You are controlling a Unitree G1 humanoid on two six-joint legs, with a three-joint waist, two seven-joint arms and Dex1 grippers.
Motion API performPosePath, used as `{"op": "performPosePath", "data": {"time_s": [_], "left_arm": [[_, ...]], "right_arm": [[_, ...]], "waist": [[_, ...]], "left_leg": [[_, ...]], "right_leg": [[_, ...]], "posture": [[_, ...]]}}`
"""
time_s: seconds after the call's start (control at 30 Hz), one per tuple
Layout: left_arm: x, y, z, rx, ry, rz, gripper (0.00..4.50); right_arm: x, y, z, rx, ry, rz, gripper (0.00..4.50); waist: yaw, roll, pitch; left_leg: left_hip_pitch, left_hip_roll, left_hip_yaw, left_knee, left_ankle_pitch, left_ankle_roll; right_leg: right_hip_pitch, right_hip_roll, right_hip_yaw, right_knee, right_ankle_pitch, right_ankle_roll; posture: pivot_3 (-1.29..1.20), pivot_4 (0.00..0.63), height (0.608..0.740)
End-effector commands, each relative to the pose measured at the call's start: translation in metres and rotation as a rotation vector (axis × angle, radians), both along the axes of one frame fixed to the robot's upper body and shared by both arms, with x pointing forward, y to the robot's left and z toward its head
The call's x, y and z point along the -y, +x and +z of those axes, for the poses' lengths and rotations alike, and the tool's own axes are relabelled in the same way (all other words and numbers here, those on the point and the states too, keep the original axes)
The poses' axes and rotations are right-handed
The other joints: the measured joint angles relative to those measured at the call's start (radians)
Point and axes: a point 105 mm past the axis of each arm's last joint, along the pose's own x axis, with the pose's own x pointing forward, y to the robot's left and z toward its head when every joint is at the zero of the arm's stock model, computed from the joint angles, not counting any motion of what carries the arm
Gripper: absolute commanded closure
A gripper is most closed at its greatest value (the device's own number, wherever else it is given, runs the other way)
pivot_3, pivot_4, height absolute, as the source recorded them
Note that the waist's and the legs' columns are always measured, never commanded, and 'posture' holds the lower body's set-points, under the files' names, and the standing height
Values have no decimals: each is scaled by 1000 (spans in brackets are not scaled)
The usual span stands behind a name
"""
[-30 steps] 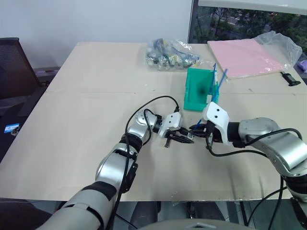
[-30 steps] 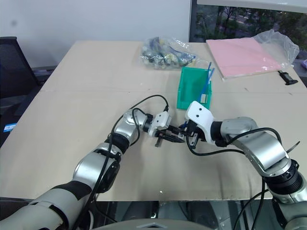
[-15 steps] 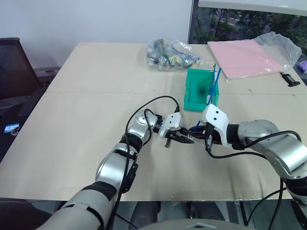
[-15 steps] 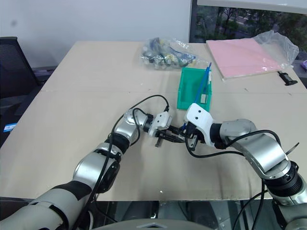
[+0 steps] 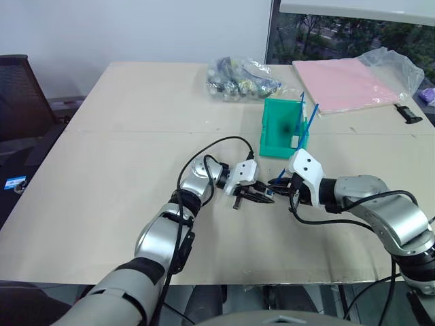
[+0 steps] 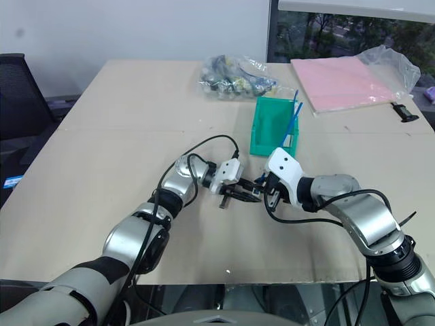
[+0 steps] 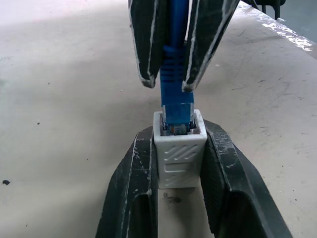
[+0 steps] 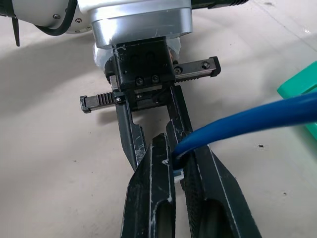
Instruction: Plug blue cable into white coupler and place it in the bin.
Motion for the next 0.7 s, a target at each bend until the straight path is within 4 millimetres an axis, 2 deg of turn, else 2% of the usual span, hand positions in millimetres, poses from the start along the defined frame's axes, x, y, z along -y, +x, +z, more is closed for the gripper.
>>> {"op": "performPosePath", "data": {"time_s": [0.03, 0.17, 0.37, 0.47, 0.53, 0.57, 0.67, 0.7], "left_arm": [[-7, 2, -5, -11, 32, 28, 3939], [-8, 3, -5, -19, 29, 34, 3939], [-13, 4, -7, -34, 36, 55, 3939], [-15, 4, -8, -55, 41, 67, 3939], [-16, 4, -8, -79, 44, 68, 2889], [-16, 4, -7, -76, 38, 72, 2674], [-17, 10, -6, -29, 19, 126, 1202], [-19, 10, -5, -30, 13, 134, 1202]], "right_arm": [[16, -7, -57, -185, -116, -62, 4500], [10, 3, -31, -123, -15, -71, 4500], [2, 5, 30, -30, 104, 9, 4500], [-3, 1, 42, -18, 115, 44, 4500], [-4, 1, 42, -20, 112, 46, 4500], [-4, 2, 41, -22, 112, 44, 4500], [-2, 3, 40, -13, 103, 34, 4500], [-1, 4, 41, -9, 102, 32, 4500]], "waist": [[-1, 0, 0], [-3, -1, 0], [-3, 0, 2], [0, 0, 2], [1, 0, 2], [-1, 0, 2], [1, 0, 2], [1, 1, 2]], "left_leg": [[5, 0, 0, -2, 0, 0], [6, 0, -1, -3, 0, 0], [5, 0, 0, -3, 0, 0], [0, 0, -1, -3, 0, 0], [-4, 0, -1, -3, 0, 0], [-6, 0, -1, -3, 0, 0], [-11, 0, -2, -3, 0, 0], [-11, 0, -2, -3, 0, 0]], "right_leg": [[5, 0, 0, -1, 0, 0], [5, 1, 0, -1, 0, 0], [4, 0, 0, -1, 0, 0], [0, 0, 0, -1, 0, 0], [-4, 0, 0, -1, 0, 0], [-7, 0, 0, 0, 0, 0], [-11, 0, 0, -1, 0, 0], [-11, 0, -1, -1, 0, 0]], "posture": [[0, 150, 740], [0, 150, 740], [0, 150, 740], [0, 150, 740], [0, 150, 740], [0, 150, 740], [0, 150, 740], [0, 150, 740]]}}
